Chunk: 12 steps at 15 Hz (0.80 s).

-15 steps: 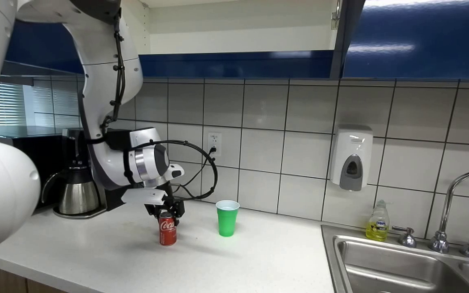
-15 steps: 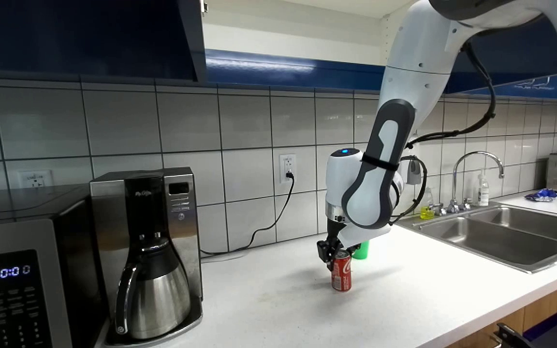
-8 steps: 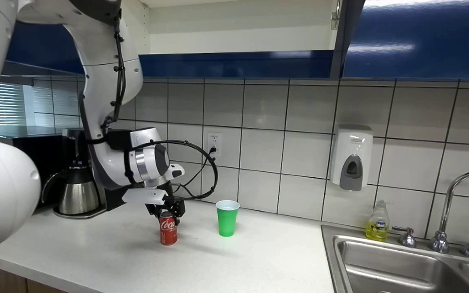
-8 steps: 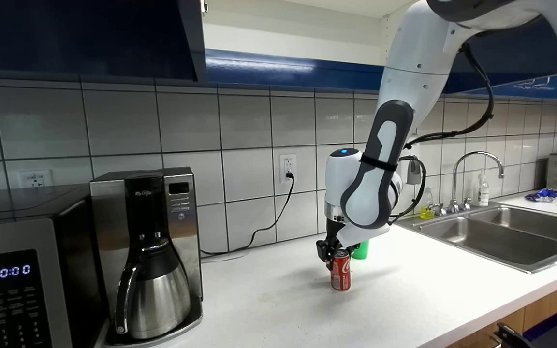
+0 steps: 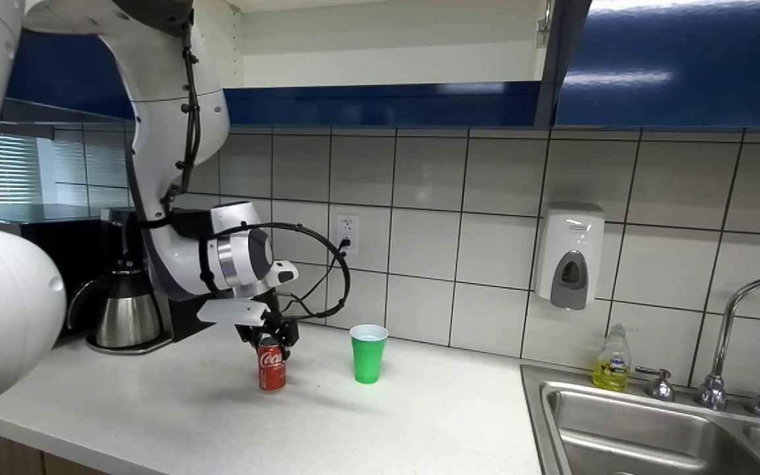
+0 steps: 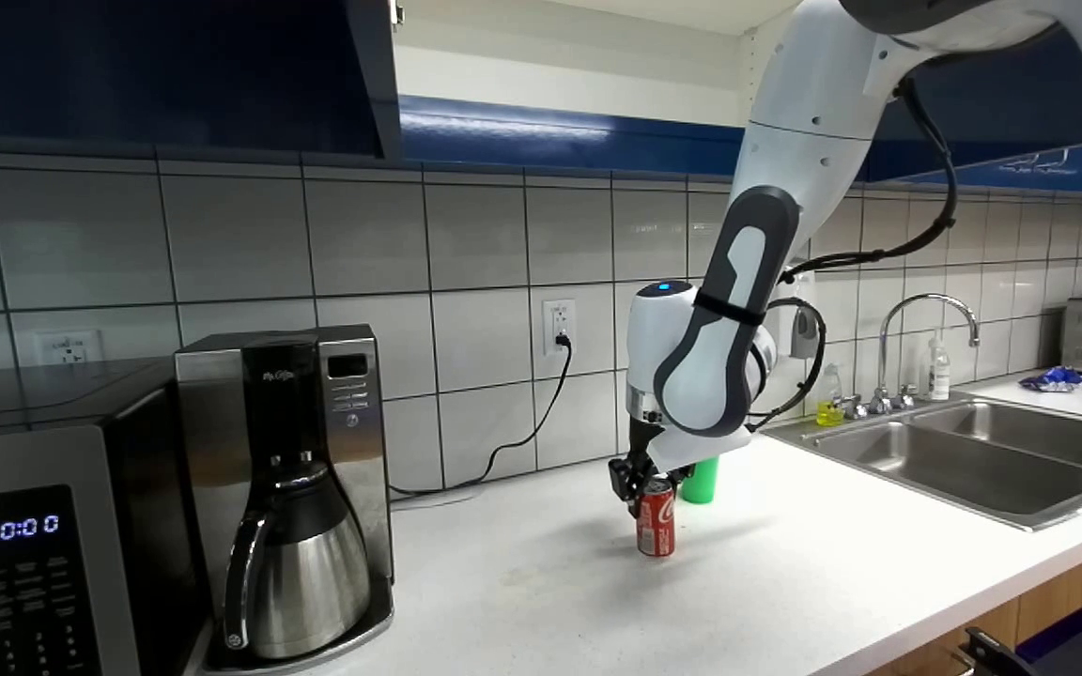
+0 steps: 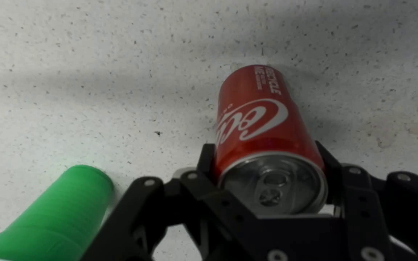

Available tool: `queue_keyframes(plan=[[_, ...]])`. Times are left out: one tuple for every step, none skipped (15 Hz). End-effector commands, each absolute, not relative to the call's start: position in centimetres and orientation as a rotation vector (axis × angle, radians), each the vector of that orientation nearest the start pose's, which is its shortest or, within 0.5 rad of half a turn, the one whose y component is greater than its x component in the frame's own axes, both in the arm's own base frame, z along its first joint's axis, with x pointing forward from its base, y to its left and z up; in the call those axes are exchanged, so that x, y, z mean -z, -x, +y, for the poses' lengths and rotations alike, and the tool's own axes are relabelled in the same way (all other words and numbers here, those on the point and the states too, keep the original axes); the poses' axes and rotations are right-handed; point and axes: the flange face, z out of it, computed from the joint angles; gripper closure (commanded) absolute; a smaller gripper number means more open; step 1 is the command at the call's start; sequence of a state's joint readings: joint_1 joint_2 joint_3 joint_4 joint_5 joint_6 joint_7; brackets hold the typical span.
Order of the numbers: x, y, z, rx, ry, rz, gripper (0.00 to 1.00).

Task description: Pick up the can from the counter and put it in the cabinet

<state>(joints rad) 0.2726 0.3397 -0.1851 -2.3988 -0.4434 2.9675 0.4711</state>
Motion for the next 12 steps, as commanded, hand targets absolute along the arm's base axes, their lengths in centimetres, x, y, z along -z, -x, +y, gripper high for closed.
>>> queue_keyframes(plan=[[-22.7,-51.0,7.5,0.422,3.237,-0.080,0.61],[-23.1,-51.0,7.5,0.421,3.238,-0.074,0.61],[-23.6,-50.9,7.6,0.415,3.240,-0.075,0.61],[-24.2,-50.9,7.7,0.410,3.243,-0.073,0.61],[-24.7,-50.7,7.8,0.402,3.246,-0.072,0.61],[-25.2,-50.6,8.0,0.390,3.248,-0.071,0.61],[-25.8,-50.4,8.1,0.379,3.251,-0.066,0.61],[-26.4,-50.3,8.2,0.368,3.252,-0.063,0.61],[-27.0,-50.2,8.4,0.361,3.255,-0.060,0.61],[-27.6,-50.1,8.5,0.349,3.257,-0.058,0.61],[-28.3,-49.9,8.7,0.343,3.261,-0.058,0.61],[-29.0,-49.7,9.0,0.345,3.263,-0.058,0.61]])
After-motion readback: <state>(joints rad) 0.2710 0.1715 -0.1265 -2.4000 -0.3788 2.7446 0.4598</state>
